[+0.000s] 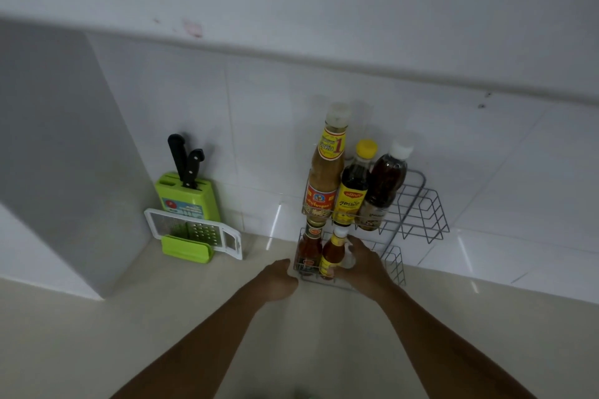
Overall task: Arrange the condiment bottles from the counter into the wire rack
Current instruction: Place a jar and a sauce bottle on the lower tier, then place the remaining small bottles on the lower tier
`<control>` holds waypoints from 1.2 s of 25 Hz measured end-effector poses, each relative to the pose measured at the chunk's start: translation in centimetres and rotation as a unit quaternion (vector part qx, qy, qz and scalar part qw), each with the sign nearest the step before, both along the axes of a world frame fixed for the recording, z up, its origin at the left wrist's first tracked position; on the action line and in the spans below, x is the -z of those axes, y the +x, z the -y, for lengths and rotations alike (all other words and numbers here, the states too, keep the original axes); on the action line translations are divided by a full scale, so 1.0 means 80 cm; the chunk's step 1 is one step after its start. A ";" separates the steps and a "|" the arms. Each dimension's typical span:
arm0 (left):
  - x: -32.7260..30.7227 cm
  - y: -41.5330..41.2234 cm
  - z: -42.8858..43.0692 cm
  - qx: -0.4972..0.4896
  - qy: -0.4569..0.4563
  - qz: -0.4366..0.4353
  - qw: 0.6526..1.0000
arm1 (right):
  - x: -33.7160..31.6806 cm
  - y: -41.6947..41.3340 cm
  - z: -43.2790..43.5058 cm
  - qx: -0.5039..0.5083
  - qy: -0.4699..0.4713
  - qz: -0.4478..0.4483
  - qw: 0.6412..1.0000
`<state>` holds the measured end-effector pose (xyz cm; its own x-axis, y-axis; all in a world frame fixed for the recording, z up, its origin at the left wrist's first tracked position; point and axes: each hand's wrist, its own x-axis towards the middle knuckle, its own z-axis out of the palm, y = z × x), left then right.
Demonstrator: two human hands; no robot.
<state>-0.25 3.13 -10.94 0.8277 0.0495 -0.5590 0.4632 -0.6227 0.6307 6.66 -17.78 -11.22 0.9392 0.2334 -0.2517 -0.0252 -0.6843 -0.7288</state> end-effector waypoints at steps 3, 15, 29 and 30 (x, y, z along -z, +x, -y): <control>-0.033 -0.013 -0.004 0.026 0.029 0.016 0.999 | 0.007 -0.043 0.013 0.054 -0.003 0.112 0.992; -0.123 -0.158 0.069 0.309 0.151 0.007 0.939 | 0.086 -0.262 0.017 -0.300 -0.226 -0.024 0.926; 0.083 -0.314 0.103 -0.192 -0.061 0.261 0.944 | 0.072 -0.276 0.060 -0.092 -0.010 0.007 0.996; 0.081 -0.313 0.101 -0.171 -0.051 0.252 0.951 | 0.059 -0.272 0.057 -0.084 0.011 0.016 0.996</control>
